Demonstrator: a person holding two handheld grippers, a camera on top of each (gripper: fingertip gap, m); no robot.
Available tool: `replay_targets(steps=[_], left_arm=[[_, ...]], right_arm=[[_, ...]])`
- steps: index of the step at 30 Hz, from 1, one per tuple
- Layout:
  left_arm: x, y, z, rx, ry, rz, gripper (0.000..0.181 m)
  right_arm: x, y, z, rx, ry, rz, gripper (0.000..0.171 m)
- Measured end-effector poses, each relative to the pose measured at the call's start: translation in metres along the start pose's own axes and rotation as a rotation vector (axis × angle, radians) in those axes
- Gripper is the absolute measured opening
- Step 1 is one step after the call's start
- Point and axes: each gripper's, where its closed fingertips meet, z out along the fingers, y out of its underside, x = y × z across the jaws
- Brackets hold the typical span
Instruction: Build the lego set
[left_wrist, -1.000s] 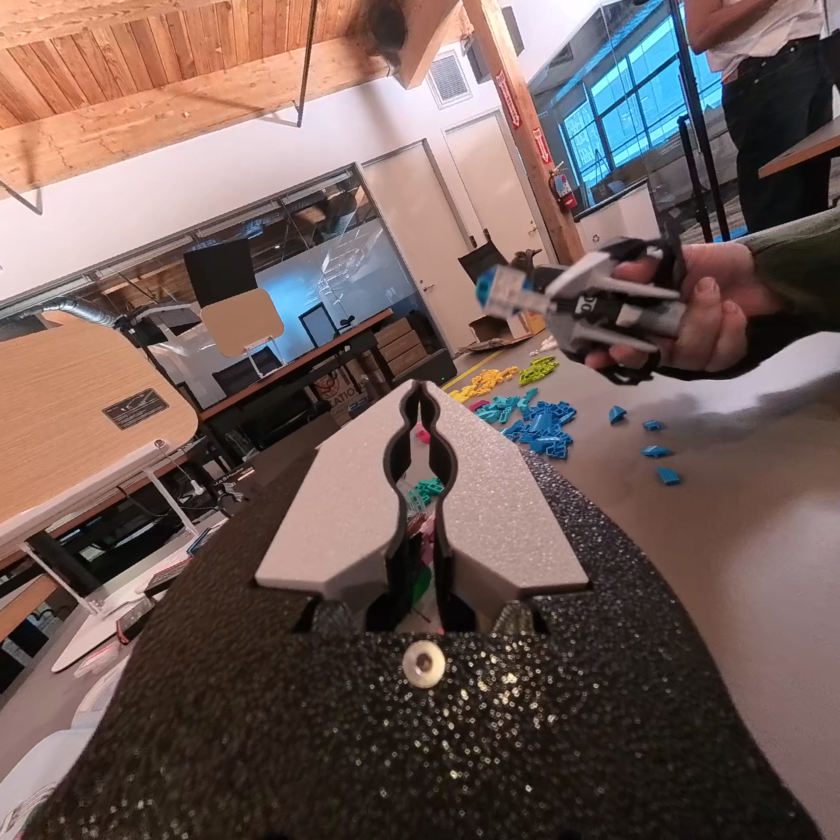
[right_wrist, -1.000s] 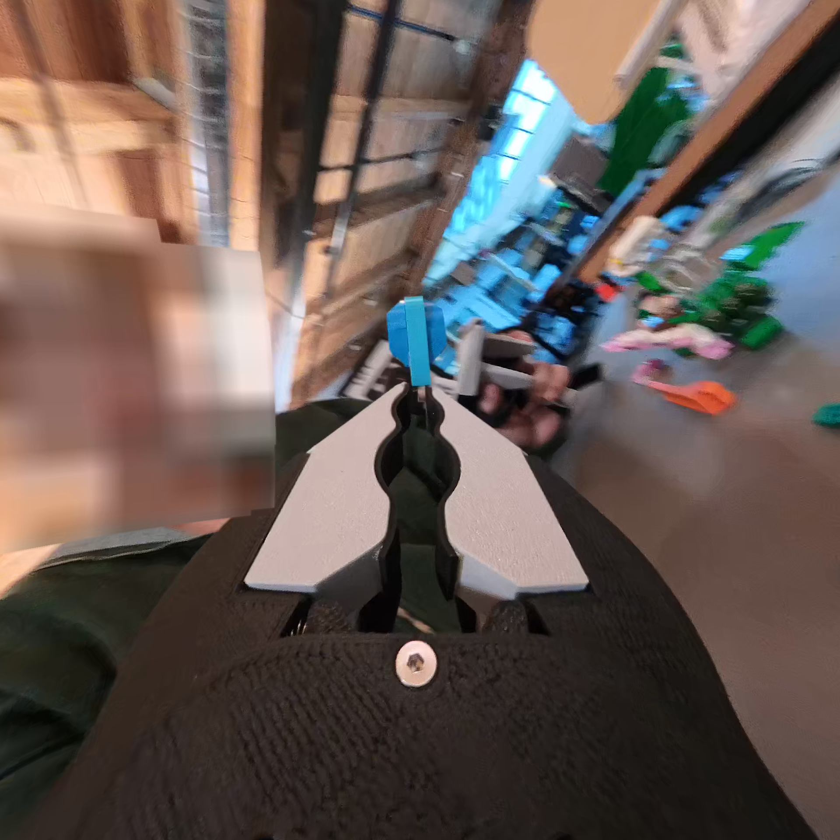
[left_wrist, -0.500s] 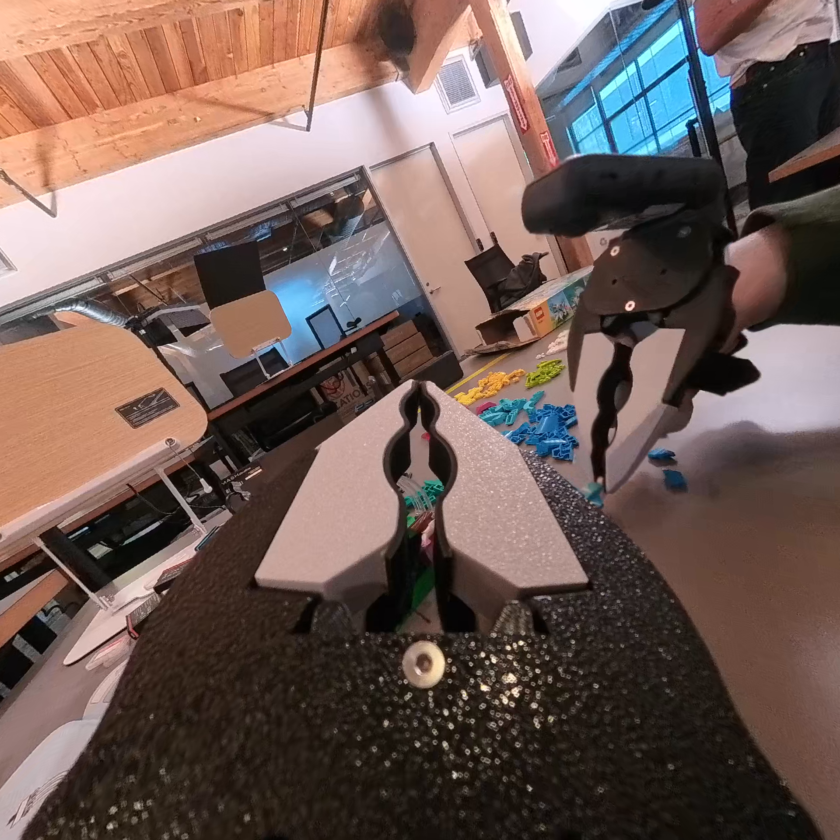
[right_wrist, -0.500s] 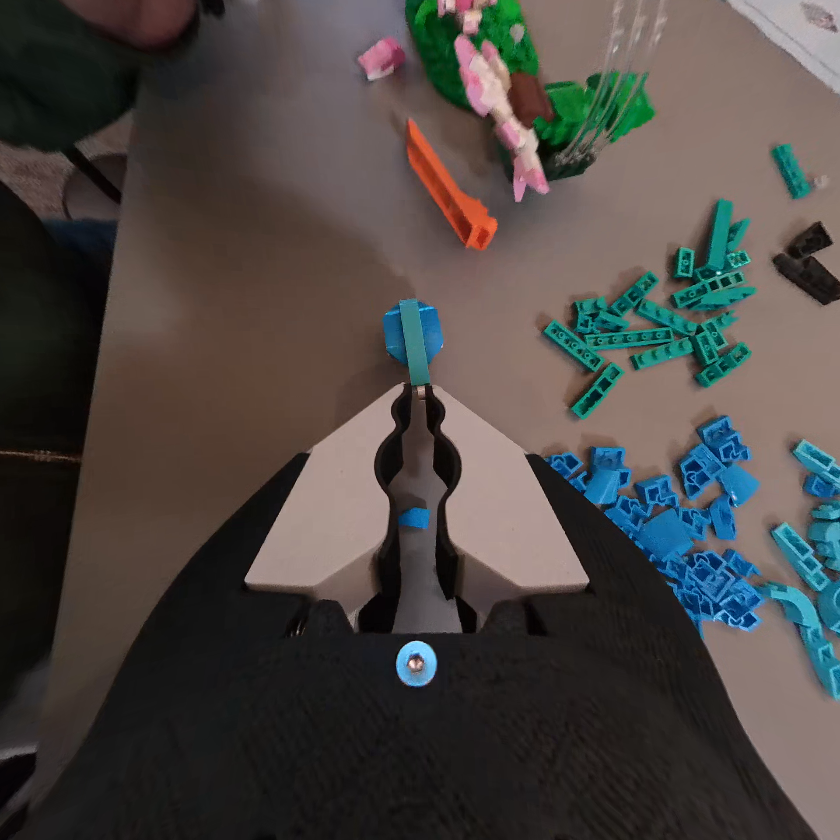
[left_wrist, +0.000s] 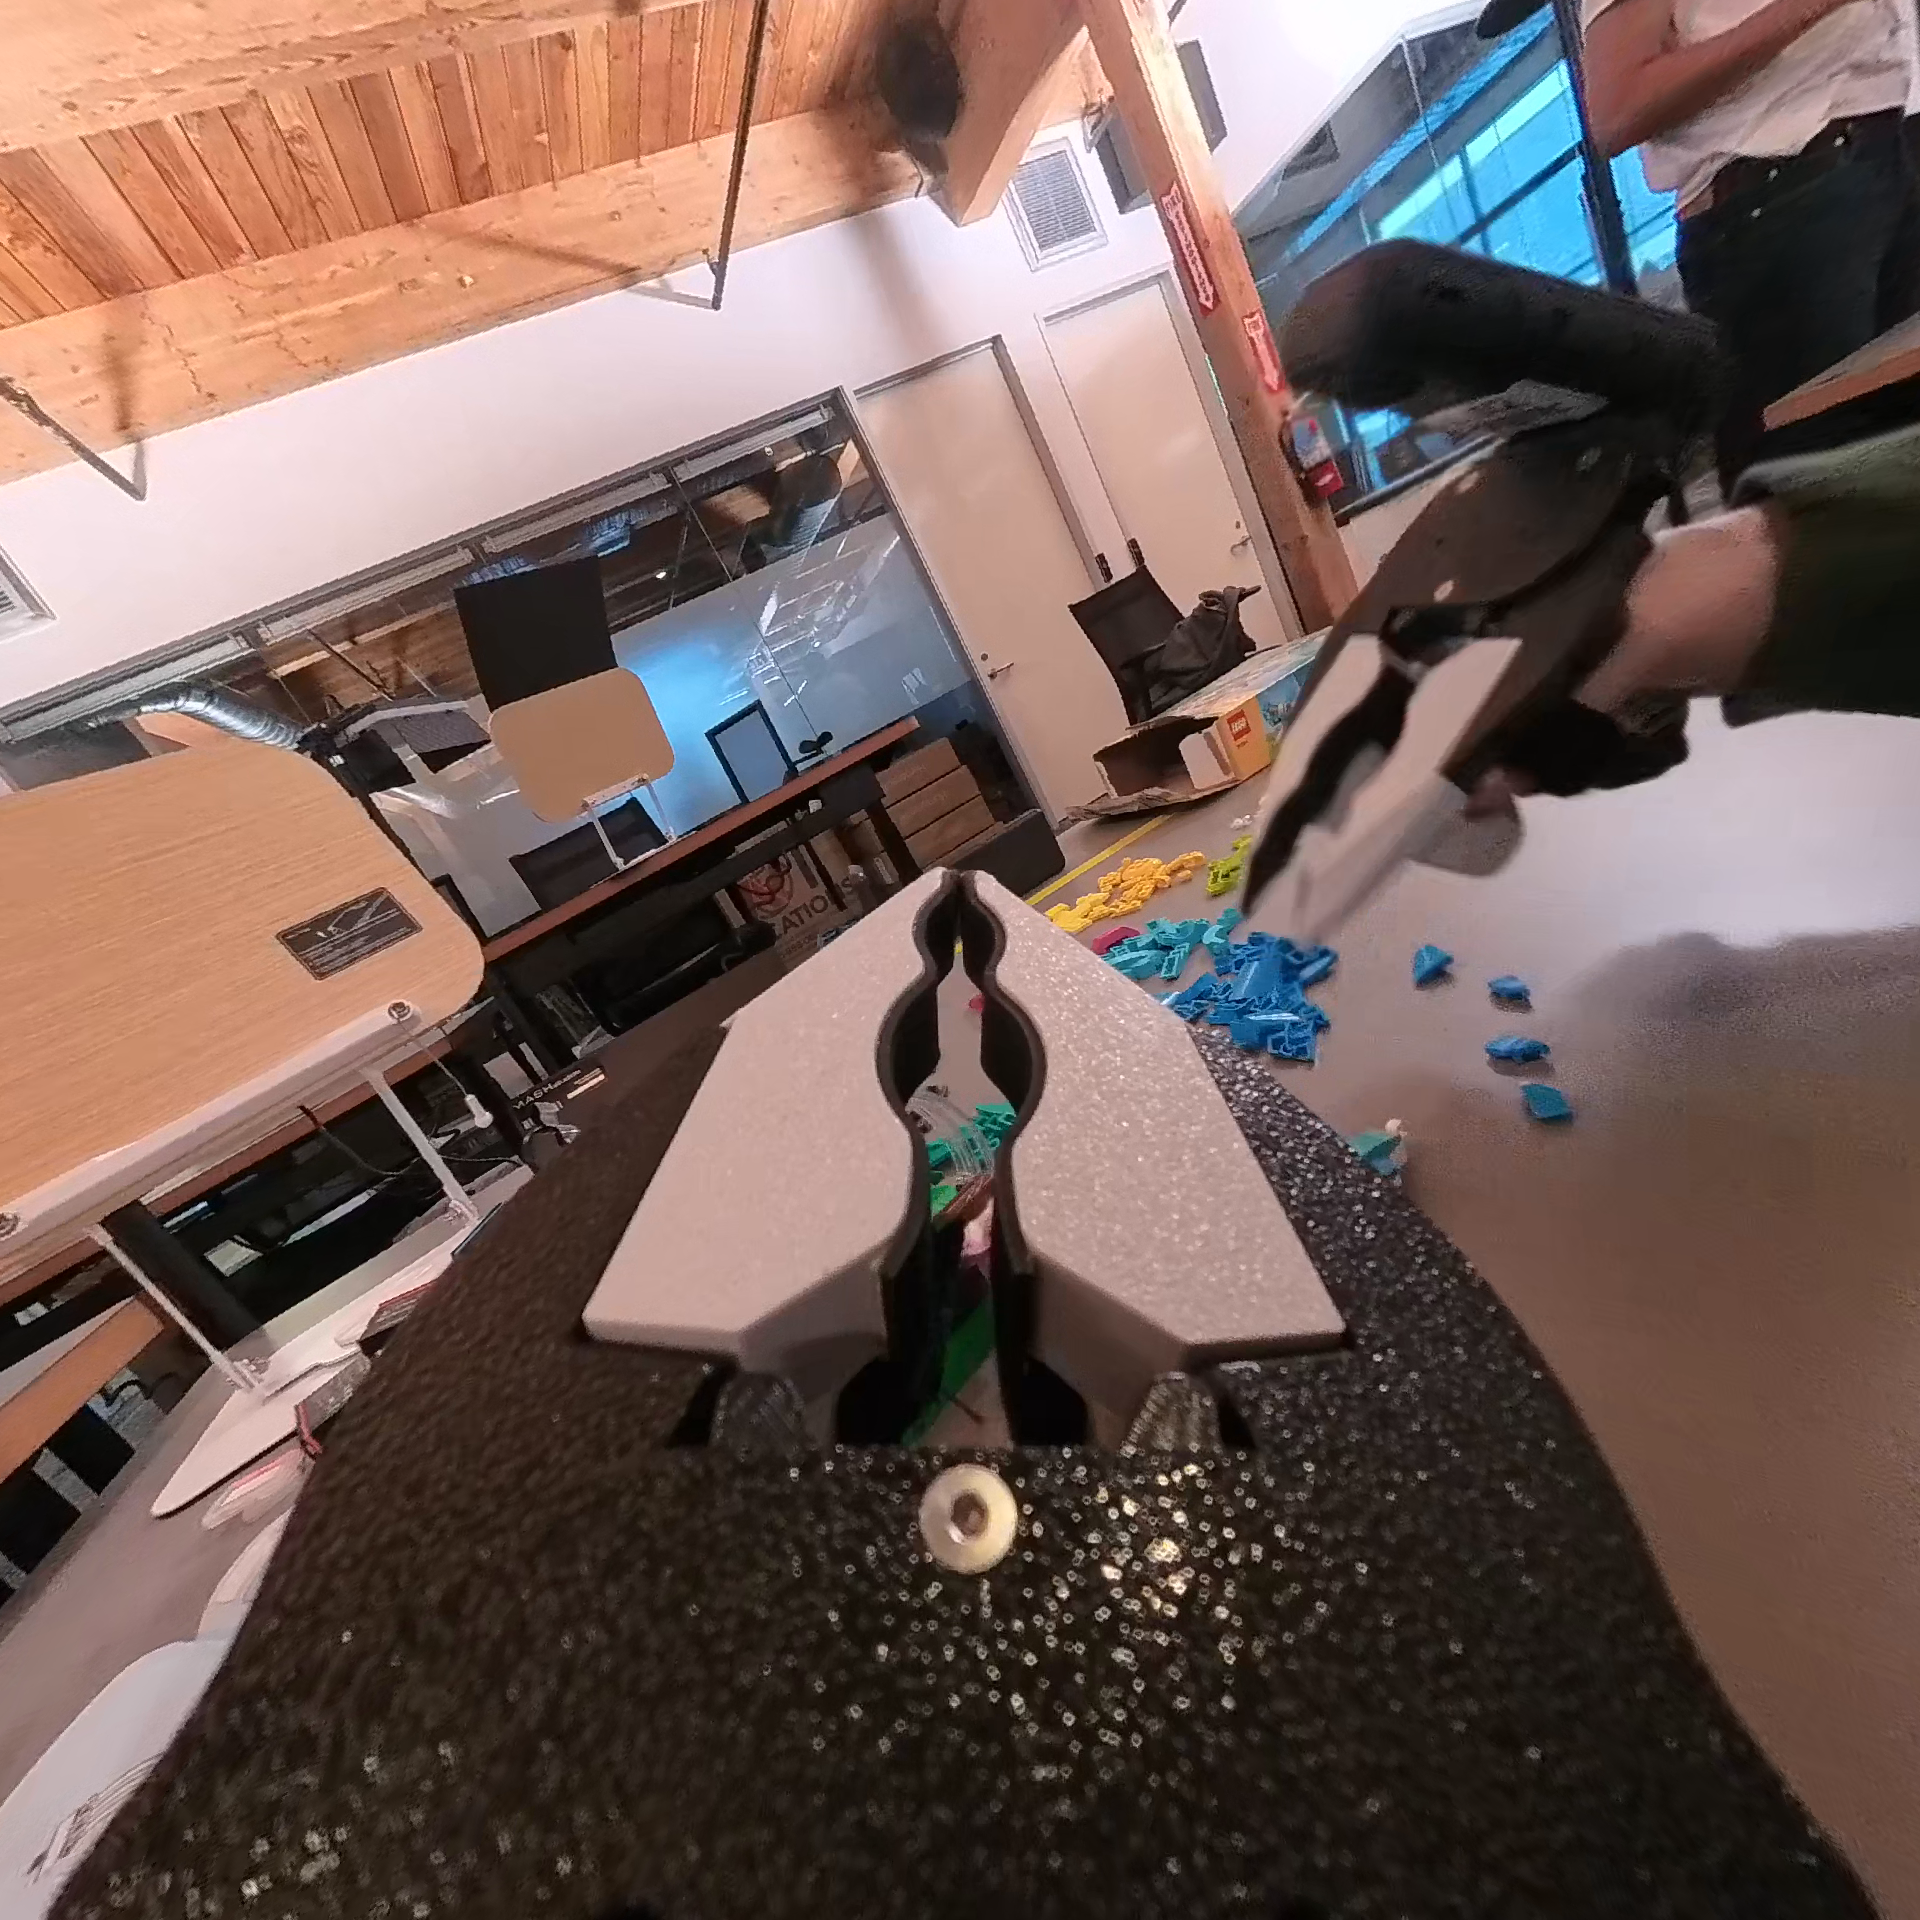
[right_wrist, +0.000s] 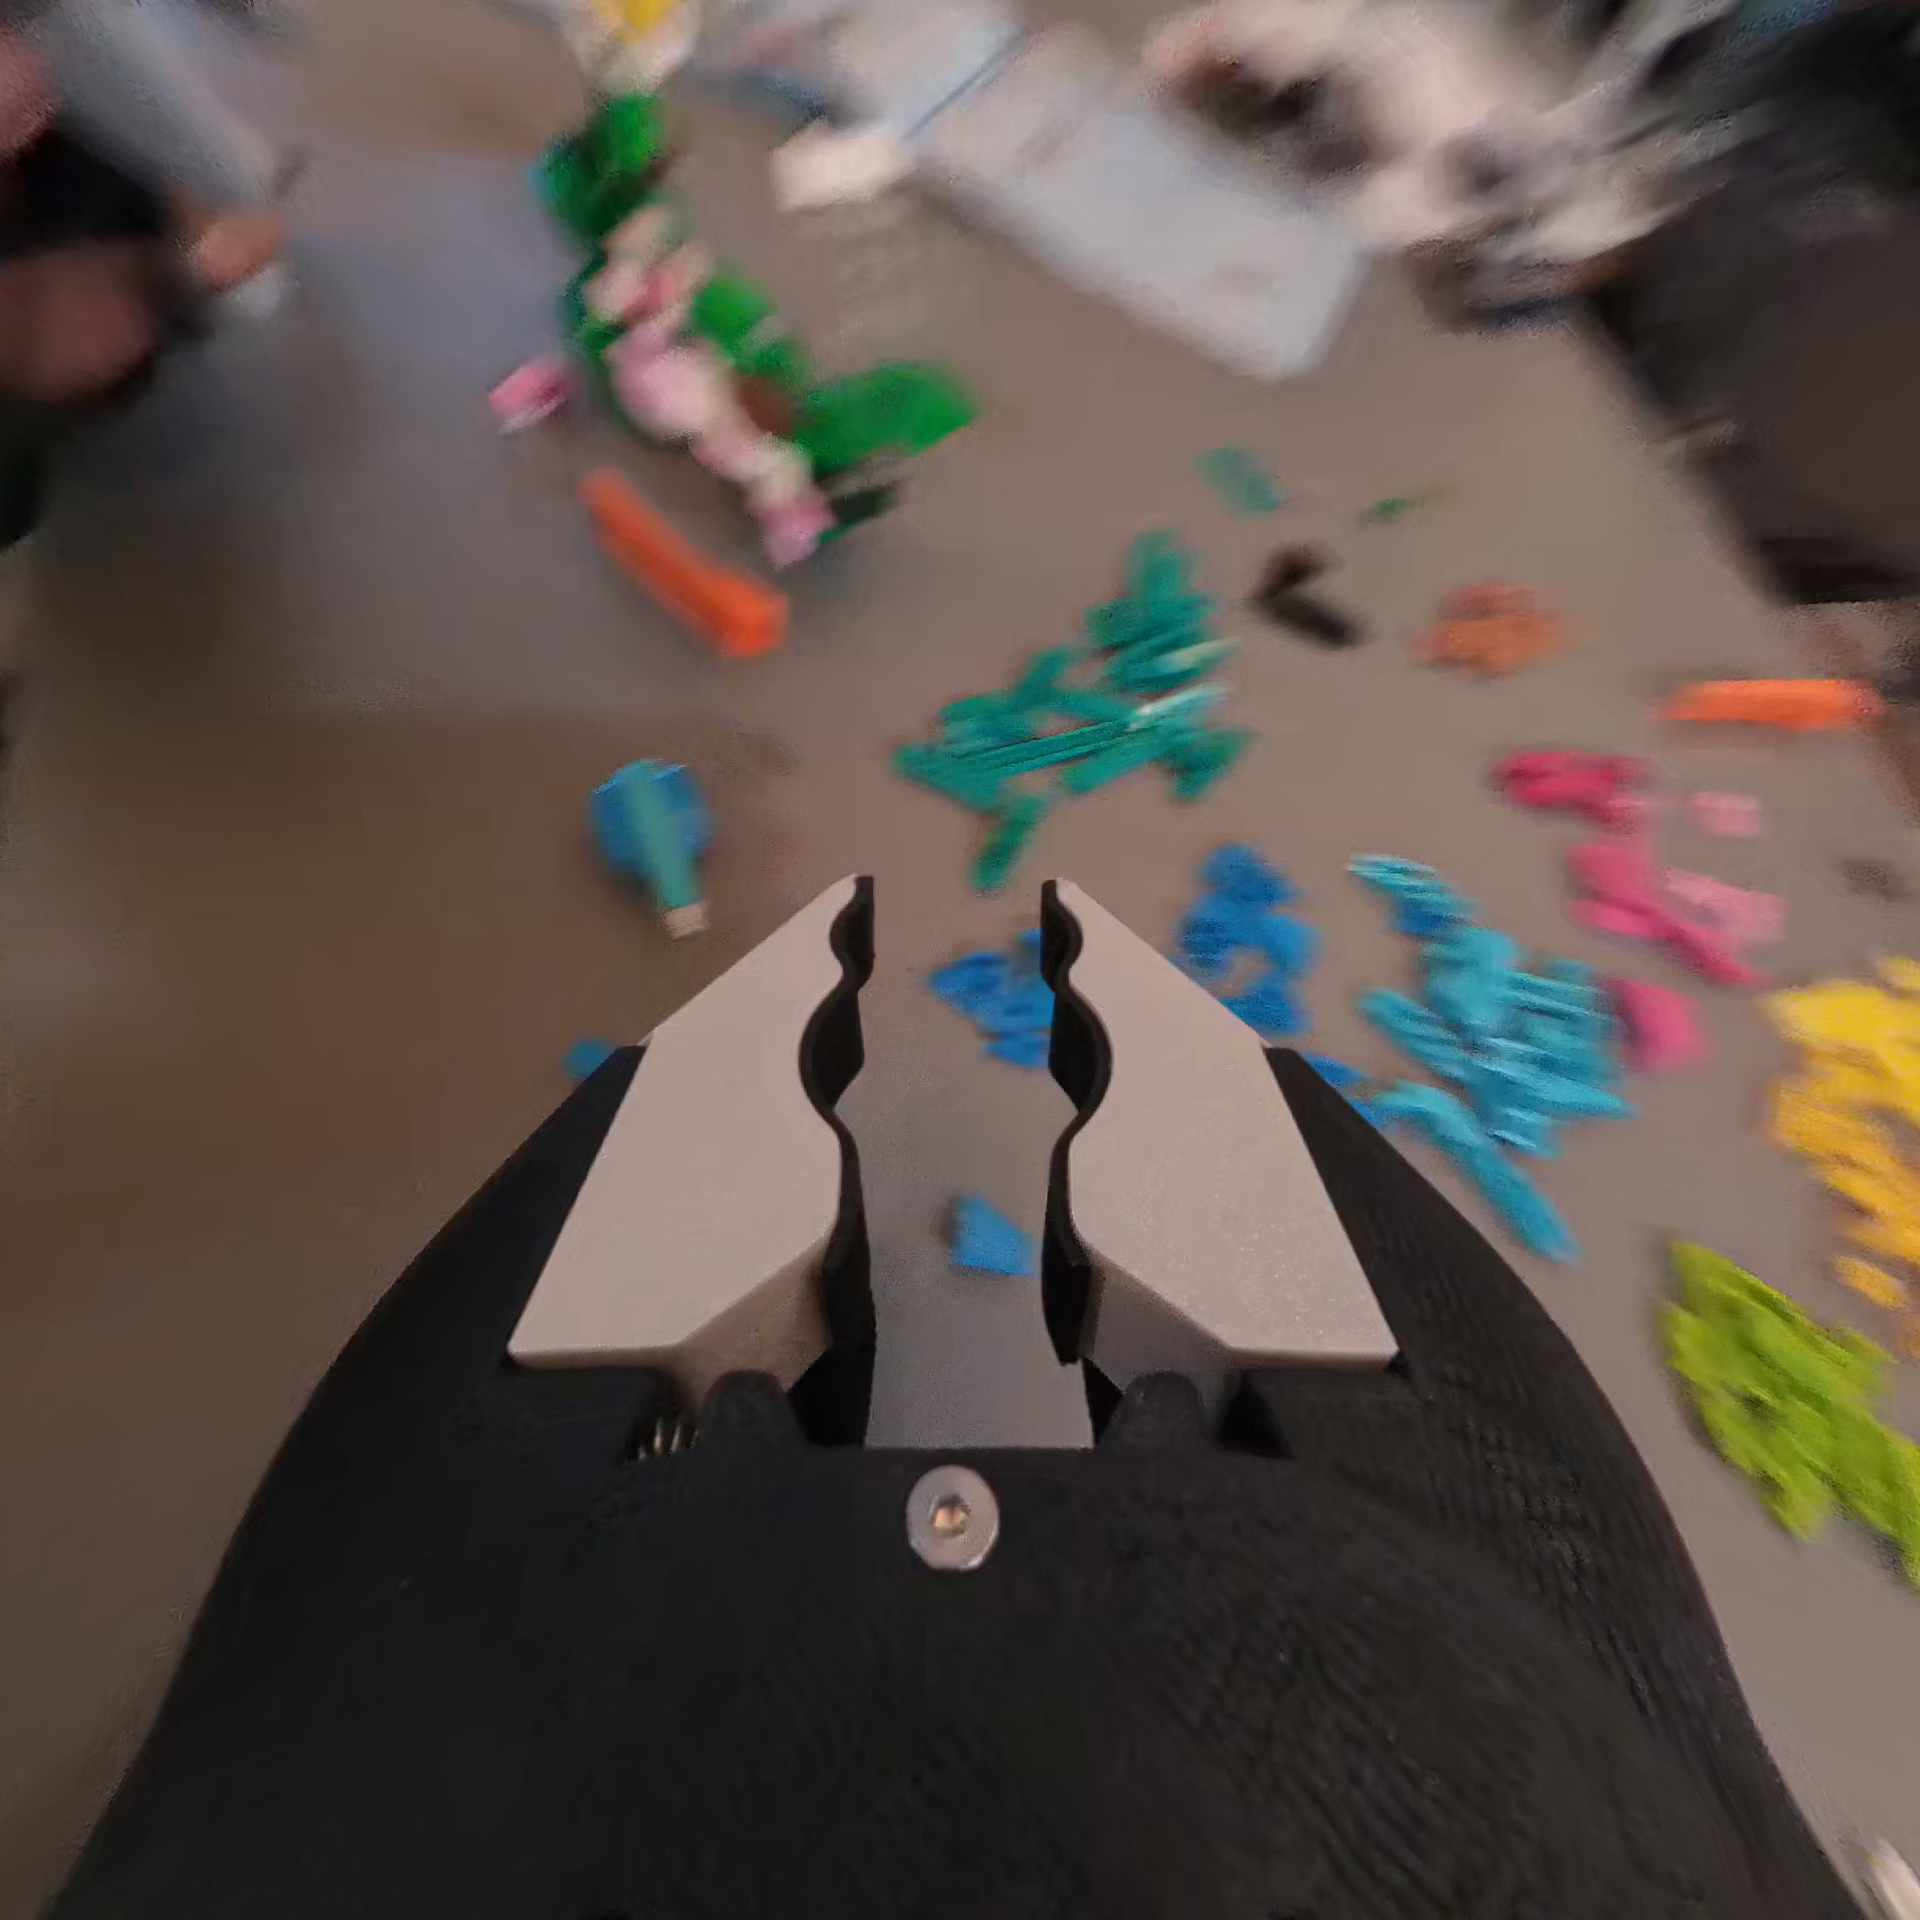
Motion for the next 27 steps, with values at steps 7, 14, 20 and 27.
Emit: replay_targets(steps=[7, 14, 20, 27], left_arm=[[-0.003, -0.001, -0.001, 0.004, -0.011, -0.019, 0.0], [0.005, 0.0, 0.001, 0.003, 0.014, -0.017, 0.0], [-0.04, -0.022, -0.024, -0.012, -0.156, 0.078, 0.0], [-0.168, 0.028, -0.147, -0.378, -0.44, 0.125, 0.006]], right_arm=[[0.117, 0.008, -0.106, 0.557, 0.75, 0.151, 0.024], [0.11, 0.011, -0.1, 0.453, 0.859, -0.079, 0.016], [0.104, 0.01, -0.098, 0.461, 0.825, -0.085, 0.016], [0.105, 0.009, -0.095, 0.461, 0.819, -0.088, 0.016]])
